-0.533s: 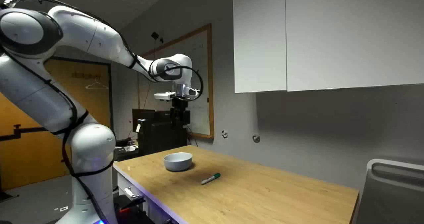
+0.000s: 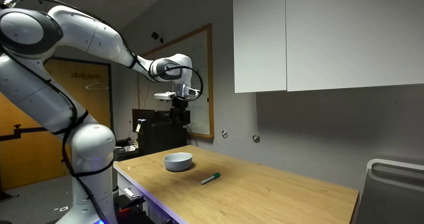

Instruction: Put the marker in the grey bowl

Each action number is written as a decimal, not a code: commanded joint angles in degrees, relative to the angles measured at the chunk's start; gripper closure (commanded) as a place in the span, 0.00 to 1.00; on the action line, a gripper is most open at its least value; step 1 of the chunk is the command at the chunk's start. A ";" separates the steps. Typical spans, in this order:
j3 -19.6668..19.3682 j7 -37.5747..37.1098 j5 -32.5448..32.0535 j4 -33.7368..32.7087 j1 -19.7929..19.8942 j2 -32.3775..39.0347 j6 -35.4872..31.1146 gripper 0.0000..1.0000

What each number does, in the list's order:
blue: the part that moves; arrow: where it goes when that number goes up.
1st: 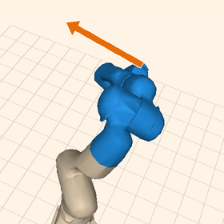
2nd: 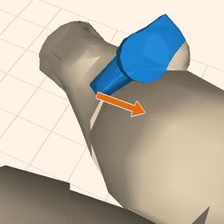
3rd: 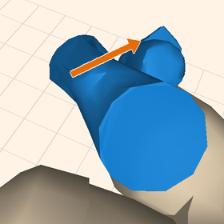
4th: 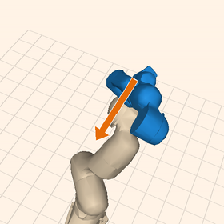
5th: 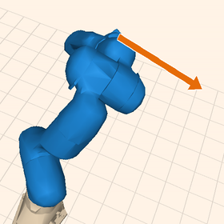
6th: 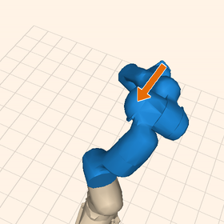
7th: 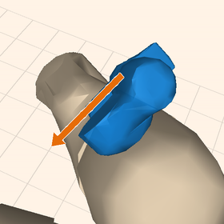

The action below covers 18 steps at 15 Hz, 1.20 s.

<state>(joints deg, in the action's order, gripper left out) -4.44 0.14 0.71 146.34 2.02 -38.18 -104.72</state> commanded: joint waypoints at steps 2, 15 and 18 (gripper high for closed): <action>0.41 0.27 0.26 -0.10 0.51 0.05 0.12 0.00; 0.16 -3.85 0.76 -3.38 1.88 19.13 -18.19 0.00; 0.32 -5.50 -0.28 -5.03 2.85 25.35 -20.47 0.00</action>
<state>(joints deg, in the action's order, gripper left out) -4.44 -3.24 0.88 145.05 3.83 -19.58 -124.25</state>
